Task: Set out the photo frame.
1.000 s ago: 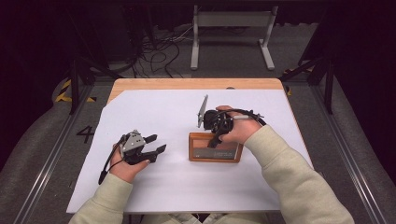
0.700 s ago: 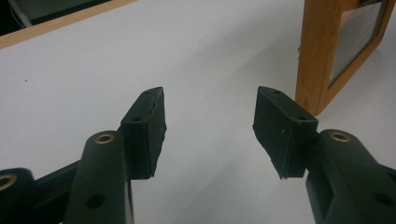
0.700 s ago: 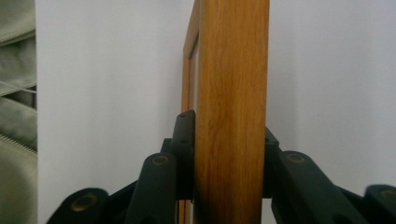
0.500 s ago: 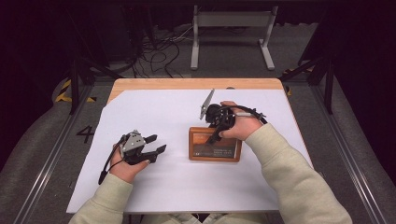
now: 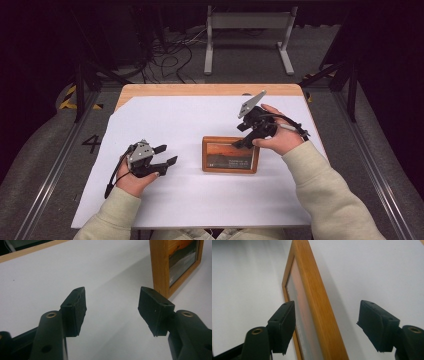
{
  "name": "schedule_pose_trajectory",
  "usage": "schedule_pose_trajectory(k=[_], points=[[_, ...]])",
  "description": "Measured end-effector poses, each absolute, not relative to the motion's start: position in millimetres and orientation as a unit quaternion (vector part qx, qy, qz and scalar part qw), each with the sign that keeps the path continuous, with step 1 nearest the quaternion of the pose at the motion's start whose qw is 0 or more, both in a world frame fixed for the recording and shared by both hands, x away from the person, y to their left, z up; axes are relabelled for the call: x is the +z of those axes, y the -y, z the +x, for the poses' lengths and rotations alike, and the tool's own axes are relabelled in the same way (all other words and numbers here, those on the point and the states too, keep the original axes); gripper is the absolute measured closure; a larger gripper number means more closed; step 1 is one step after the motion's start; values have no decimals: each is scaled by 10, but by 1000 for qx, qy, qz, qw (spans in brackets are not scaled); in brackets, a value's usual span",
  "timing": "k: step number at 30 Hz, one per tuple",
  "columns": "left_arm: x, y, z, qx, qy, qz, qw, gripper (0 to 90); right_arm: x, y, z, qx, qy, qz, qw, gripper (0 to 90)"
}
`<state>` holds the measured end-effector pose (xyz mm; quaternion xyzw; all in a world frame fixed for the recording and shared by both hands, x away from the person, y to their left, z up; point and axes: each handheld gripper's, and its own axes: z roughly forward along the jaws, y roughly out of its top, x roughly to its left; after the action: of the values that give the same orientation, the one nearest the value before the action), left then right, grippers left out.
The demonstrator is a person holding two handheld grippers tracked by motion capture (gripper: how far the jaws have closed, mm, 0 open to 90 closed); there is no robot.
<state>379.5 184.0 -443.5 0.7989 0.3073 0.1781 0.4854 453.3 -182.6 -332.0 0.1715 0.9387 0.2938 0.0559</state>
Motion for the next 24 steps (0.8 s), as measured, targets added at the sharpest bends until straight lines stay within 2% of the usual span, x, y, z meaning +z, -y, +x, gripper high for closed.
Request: schedule_pose_trajectory(k=[6, 9, 15, 19, 24], points=[[-4403, -1826, 3797, 174, -302, 802, 486, 329, -3243, 2116, 4402, 329, -922, 192, 68, 267], [-4376, -1805, 3773, 183, -292, 804, 485, 361, -3214, 2241, 4353, 342, -913, 209, 68, 232], [-4357, -1816, 3751, 186, -295, 804, 482, 321, -3211, 2470, 4249, 354, -902, 232, 83, 168], [-4350, -1825, 3748, 183, -299, 804, 480, 266, -3243, 2630, 4184, 372, -889, 250, 94, 119], [-4364, -1867, 3734, 172, -306, 803, 481, 219, -3270, 2802, 4099, 396, -875, 257, 107, 112]])
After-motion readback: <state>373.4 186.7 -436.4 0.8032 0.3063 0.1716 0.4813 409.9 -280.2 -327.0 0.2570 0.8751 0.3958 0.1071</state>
